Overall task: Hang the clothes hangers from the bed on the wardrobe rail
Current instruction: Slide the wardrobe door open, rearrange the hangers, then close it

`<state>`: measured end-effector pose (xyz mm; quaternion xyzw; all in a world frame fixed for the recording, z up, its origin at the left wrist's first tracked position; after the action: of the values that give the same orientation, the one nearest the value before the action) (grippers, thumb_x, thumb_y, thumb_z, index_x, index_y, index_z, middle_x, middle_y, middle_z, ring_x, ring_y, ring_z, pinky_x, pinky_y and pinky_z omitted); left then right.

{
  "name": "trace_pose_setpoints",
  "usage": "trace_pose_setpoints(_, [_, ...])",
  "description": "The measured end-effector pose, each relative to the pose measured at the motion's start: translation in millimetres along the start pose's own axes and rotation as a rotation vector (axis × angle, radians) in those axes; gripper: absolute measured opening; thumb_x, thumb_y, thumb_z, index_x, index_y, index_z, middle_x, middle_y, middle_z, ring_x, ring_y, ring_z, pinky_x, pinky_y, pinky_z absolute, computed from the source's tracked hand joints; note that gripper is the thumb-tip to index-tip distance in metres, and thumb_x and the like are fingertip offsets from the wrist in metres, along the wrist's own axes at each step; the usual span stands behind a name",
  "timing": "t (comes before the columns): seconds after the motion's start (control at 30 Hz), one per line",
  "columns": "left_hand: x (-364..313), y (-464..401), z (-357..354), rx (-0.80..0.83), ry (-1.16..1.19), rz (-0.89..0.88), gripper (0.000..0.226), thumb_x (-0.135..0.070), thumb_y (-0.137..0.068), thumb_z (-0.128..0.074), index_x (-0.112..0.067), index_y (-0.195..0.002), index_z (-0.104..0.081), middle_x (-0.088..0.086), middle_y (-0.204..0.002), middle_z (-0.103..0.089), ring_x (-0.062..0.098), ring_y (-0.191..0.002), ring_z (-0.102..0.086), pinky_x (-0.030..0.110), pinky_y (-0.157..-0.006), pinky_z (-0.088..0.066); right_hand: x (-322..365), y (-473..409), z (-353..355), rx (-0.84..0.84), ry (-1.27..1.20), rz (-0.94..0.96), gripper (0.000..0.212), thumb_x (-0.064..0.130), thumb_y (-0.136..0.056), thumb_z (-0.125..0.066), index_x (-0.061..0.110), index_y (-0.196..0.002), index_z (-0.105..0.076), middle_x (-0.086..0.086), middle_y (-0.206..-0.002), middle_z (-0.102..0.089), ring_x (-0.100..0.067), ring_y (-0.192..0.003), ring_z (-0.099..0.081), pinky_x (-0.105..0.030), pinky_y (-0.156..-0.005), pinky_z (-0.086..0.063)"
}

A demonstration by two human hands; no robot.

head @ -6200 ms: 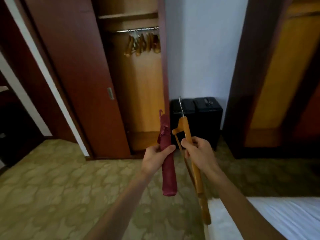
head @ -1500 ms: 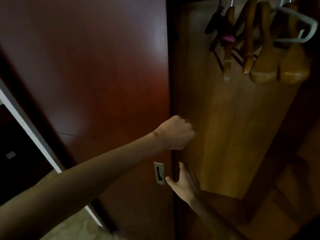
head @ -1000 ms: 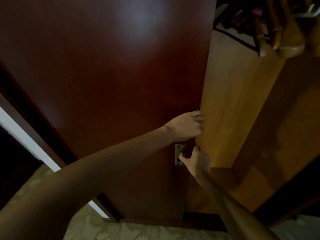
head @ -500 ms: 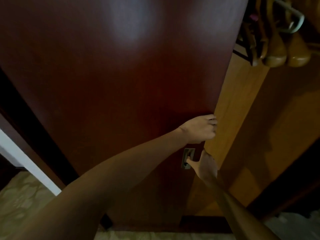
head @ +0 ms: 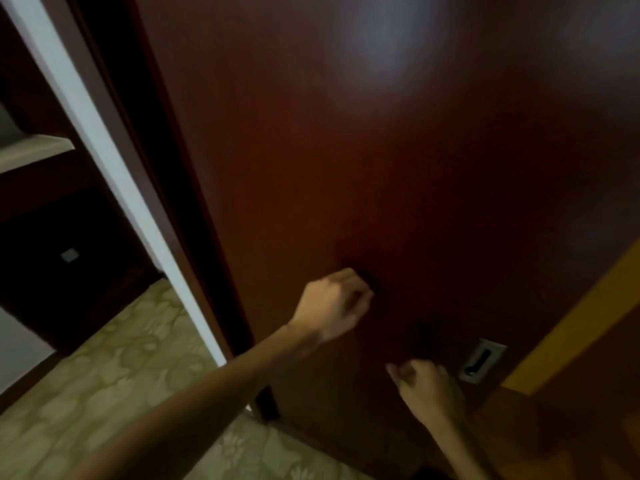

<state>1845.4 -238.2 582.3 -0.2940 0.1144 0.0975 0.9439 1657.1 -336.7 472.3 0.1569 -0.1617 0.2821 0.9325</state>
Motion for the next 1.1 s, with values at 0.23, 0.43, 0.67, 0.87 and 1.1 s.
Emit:
trace_pose_setpoints(0.23, [149,60,77,-0.014,-0.025,0.521,0.042,-0.066,-0.089,-0.055,-0.027,-0.095,-0.068,-0.014,-0.091,-0.063,0.003,-0.075,-0.064,0.026,-0.061,-0.049,186,-27,-52,-0.068,-0.089,0.223,0.037,0.066,-0.088,-0.053,0.032,-0.088,-0.067,0.012,-0.086,-0.073,-0.012,-0.083,-0.071,-0.039,-0.076,-0.059])
trace_pose_setpoints(0.43, [255,66,121,-0.016,0.159,0.713,0.083,-0.072,-0.089,-0.050,-0.010,-0.144,-0.045,0.008,-0.132,-0.063,0.025,-0.109,-0.065,0.040,-0.089,-0.055,318,-41,-79,-0.105,-0.009,0.256,0.031,0.053,-0.094,-0.058,0.026,-0.101,-0.071,0.003,-0.099,-0.075,-0.020,-0.095,-0.071,-0.034,-0.080,-0.056])
trace_pose_setpoints(0.67, [277,43,125,0.084,0.157,0.677,0.080,-0.063,-0.092,-0.057,-0.002,-0.141,-0.044,0.007,-0.100,-0.063,0.019,-0.080,-0.063,0.027,-0.059,-0.043,390,-65,-102,-0.226,0.091,0.196,0.043,0.050,-0.099,-0.047,0.015,-0.097,-0.072,-0.005,-0.101,-0.072,-0.028,-0.097,-0.069,-0.035,-0.079,-0.049])
trace_pose_setpoints(0.87, [283,33,124,0.068,0.237,0.751,0.069,-0.061,-0.077,-0.075,-0.009,-0.116,-0.052,-0.007,-0.073,-0.048,0.006,-0.059,-0.049,0.021,-0.050,-0.039,401,-67,-92,-0.340,0.135,0.127,0.050,0.055,-0.100,-0.043,0.020,-0.066,-0.056,-0.001,-0.071,-0.066,-0.022,-0.069,-0.069,-0.031,-0.062,-0.048])
trace_pose_setpoints(1.1, [294,24,120,0.156,0.271,0.730,0.043,-0.046,-0.078,-0.083,-0.013,-0.087,-0.058,-0.001,-0.078,-0.061,0.005,-0.055,-0.052,0.023,-0.056,-0.049,401,-70,-92,-0.351,0.155,0.097,0.048,0.051,-0.100,-0.046,0.017,-0.075,-0.069,0.000,-0.076,-0.071,-0.021,-0.072,-0.071,-0.028,-0.060,-0.041])
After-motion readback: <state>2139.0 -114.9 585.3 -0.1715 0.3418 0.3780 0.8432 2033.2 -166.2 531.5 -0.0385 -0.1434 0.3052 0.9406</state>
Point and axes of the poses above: each hand's wrist, its own y-axis away from the middle knuckle, its own z-axis out of the back of the hand, x = y × z, the point moved 3 cm from there along -y, towards the middle knuckle
